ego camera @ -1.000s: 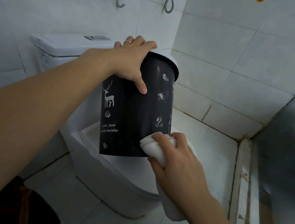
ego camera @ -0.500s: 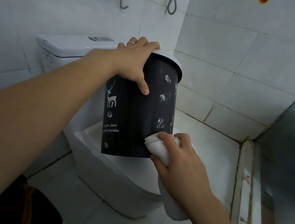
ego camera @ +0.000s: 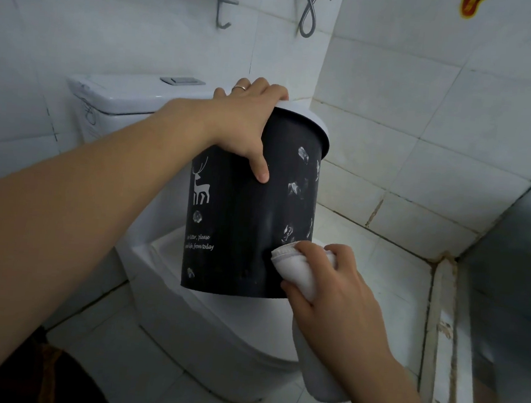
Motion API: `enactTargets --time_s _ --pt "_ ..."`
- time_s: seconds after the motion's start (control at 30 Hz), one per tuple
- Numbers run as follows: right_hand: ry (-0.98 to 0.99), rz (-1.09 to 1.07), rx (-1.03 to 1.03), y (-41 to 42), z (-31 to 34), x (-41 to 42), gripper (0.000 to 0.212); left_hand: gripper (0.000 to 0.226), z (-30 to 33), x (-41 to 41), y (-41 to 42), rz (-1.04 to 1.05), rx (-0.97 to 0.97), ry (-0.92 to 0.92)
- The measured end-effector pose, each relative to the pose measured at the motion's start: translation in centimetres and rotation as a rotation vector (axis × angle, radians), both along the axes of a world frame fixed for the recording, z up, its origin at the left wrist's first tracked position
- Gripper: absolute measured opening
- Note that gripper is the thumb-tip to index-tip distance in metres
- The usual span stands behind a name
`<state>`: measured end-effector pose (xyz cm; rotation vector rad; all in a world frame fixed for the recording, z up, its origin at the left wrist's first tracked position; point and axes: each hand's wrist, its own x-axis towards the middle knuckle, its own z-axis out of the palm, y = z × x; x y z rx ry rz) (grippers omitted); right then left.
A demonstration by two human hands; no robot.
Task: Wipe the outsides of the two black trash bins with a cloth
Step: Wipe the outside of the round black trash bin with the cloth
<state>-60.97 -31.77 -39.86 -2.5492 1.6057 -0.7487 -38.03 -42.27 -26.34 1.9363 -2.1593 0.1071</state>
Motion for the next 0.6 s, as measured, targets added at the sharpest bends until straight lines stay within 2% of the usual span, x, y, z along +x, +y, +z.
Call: enactTargets --time_s 0.6 --pt "0.001 -0.048 -0.031 -1.8 0.5 0.0 0.039 0.128 1.0 -0.8 0.7 -0.005 0.037 -0.078"
